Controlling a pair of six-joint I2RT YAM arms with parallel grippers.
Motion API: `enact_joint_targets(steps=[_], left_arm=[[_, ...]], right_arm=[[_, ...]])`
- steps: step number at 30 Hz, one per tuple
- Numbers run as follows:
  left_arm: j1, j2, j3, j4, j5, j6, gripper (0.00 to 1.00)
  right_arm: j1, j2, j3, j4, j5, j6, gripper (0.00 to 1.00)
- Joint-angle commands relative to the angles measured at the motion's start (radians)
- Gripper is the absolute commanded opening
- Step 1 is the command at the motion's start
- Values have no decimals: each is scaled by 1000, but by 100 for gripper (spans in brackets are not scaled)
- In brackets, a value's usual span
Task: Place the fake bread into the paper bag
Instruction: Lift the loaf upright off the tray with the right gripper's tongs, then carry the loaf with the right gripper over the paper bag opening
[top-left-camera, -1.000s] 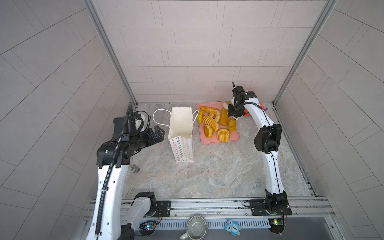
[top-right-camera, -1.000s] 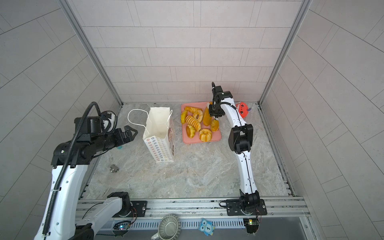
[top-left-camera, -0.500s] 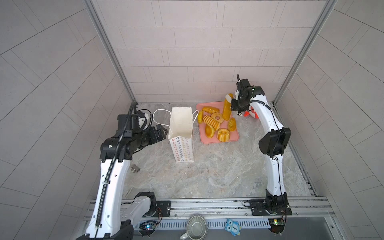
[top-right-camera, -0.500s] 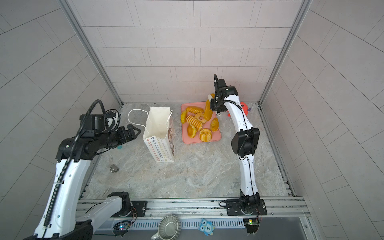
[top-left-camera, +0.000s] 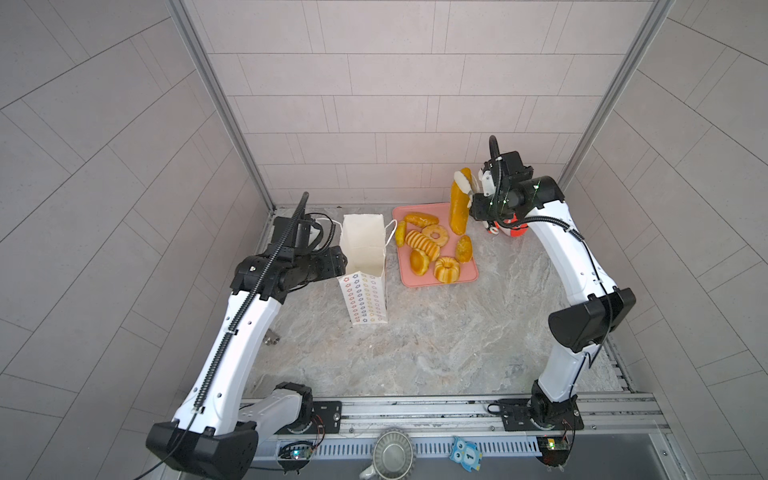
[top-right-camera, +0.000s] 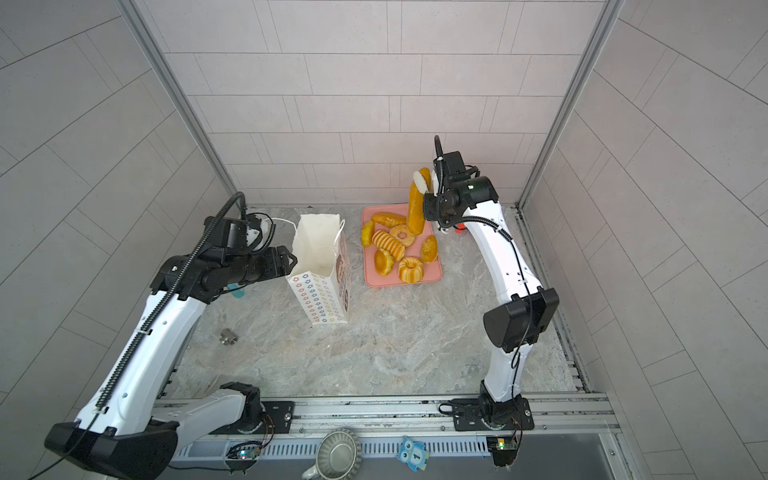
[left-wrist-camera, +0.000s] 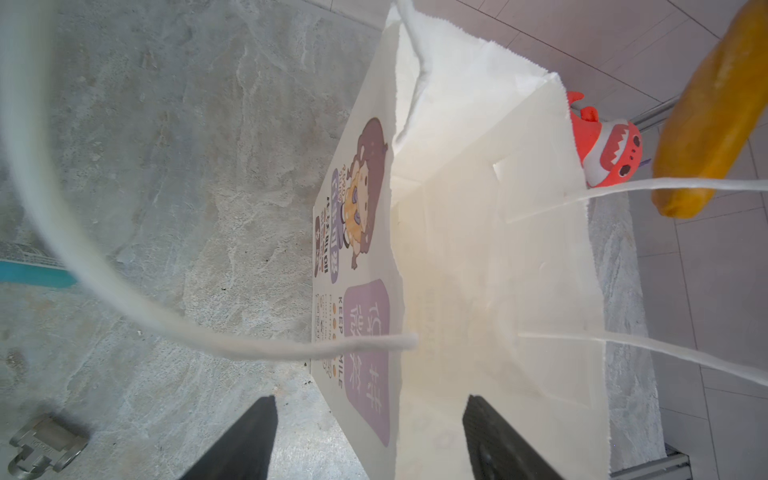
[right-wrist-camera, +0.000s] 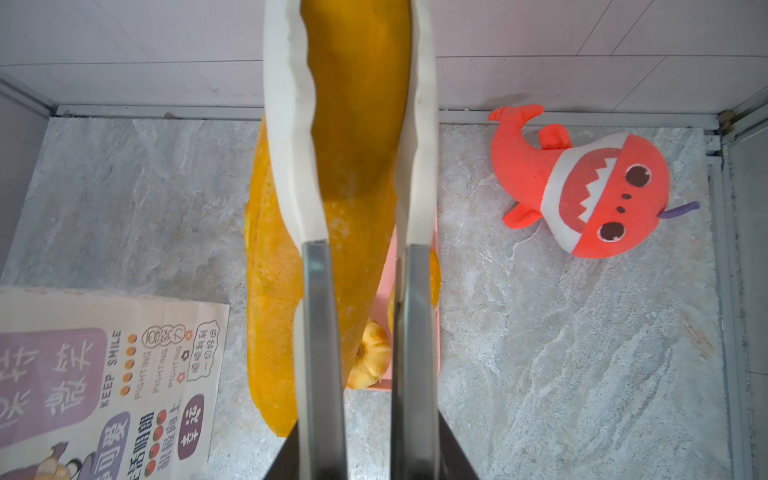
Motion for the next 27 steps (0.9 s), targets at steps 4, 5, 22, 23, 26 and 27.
enact_joint_targets(steps=[4, 5, 22, 23, 26, 27], left_arm=[[-9, 13, -29, 50, -44, -2, 62], [-9, 13, -30, 51, -44, -2, 61], [-12, 11, -59, 88, -14, -31, 21], [-13, 11, -60, 88, -13, -32, 20], [-12, 9, -60, 90, -14, -33, 18], [-12, 9, -59, 90, -13, -34, 17]], right_arm=[[50, -202, -151, 180, 7, -36, 34], [55, -223, -167, 191, 2, -36, 34], [144, -440, -321, 407, -175, 8, 34], [153, -450, -327, 427, -186, 11, 34], [201, -467, -339, 476, -198, 18, 34], [220, -471, -343, 493, -200, 19, 34]])
